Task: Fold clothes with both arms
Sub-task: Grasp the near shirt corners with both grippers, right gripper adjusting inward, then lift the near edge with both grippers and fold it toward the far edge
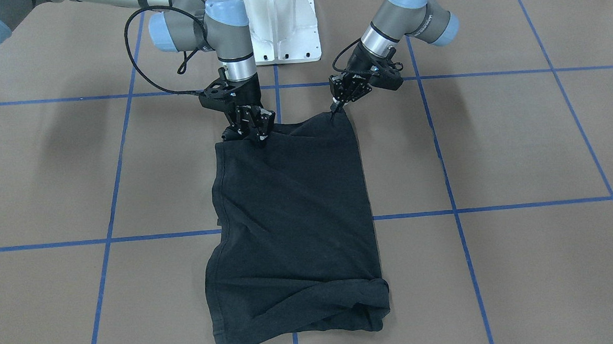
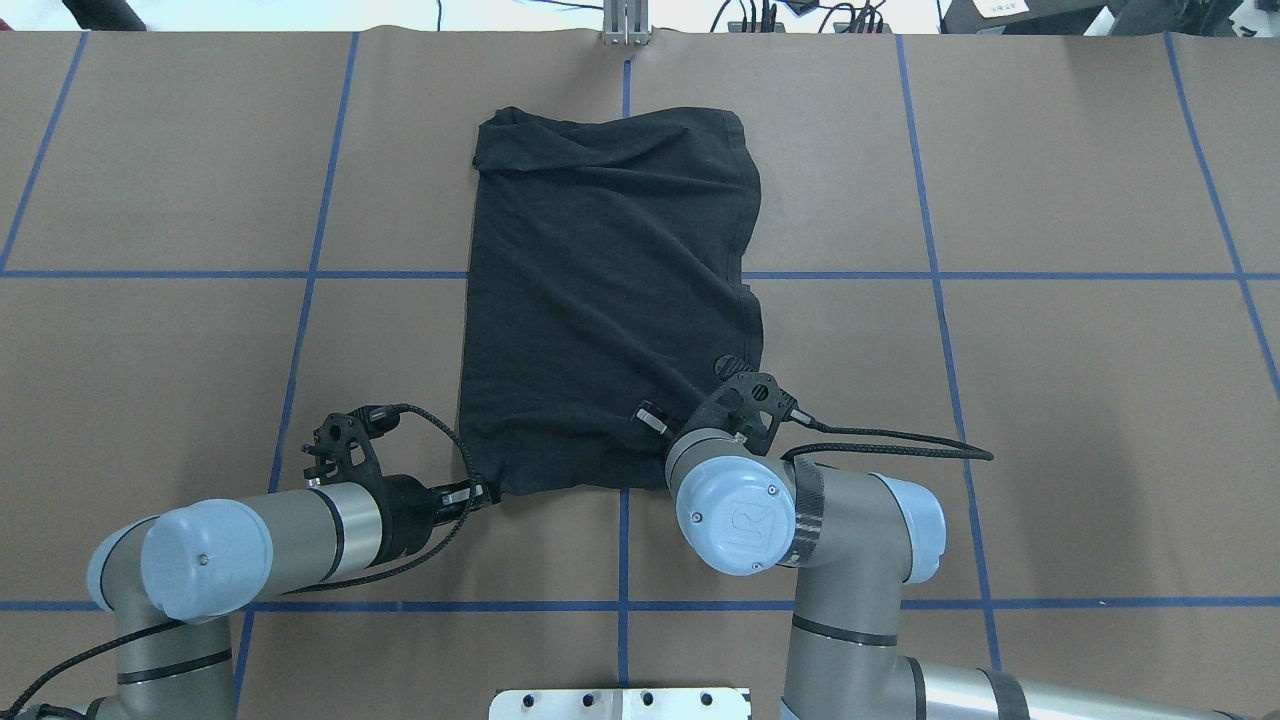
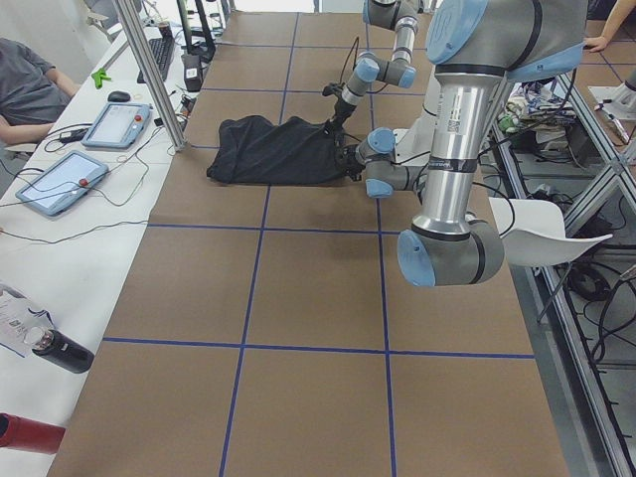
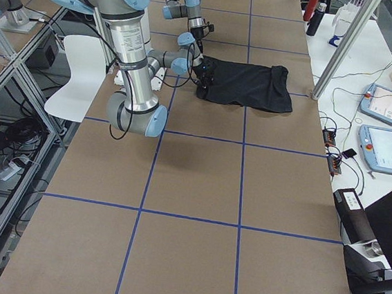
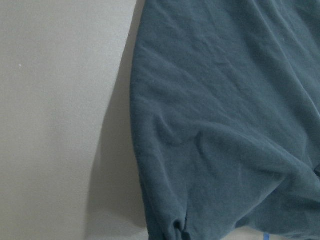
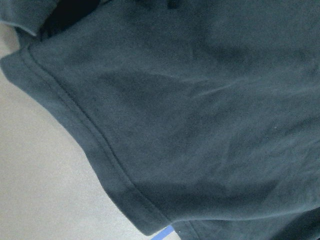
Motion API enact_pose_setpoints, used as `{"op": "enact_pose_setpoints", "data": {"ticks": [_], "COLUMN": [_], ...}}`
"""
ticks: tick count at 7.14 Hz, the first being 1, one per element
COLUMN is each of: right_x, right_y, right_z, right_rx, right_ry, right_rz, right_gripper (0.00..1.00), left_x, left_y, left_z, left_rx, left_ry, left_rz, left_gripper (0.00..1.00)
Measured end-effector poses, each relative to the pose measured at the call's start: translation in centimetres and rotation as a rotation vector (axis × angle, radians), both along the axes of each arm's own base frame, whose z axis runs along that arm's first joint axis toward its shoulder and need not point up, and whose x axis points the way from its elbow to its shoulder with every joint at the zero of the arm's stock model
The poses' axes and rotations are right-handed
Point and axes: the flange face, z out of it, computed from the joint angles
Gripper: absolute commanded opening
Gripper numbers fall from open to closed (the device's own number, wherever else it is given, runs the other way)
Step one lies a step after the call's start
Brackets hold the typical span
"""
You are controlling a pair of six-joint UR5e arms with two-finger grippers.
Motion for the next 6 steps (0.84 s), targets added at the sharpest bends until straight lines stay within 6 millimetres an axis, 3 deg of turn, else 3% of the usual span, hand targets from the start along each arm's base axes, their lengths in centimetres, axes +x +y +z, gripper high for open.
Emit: {"op": "enact_pose_setpoints", "data": {"ticks": [3,5,6], "right_x": [0.7,3.8,6.1], "right_y": [-0.5,-0.5,1.1], "right_z": [-0.4,-1.9,-2.7], "right_rx": [0.009,0.022,0.023], "right_ry": [0.002,-0.025,-0.028], "right_rz": [0.007,0.011,-0.007], "right_gripper": [0.00,0.00,0.00], "left_x": [-0.4,-2.3,-3.5], "left_y": [0.1,0.5,0.9], "left_z": [-0.8,-3.4,-5.2], "left_rx": [0.004,0.015,0.017], "left_ry": [0.016,0.059,0.077], "left_rz": [0.001,0.009,0.021], "left_gripper": [0.00,0.00,0.00]}}
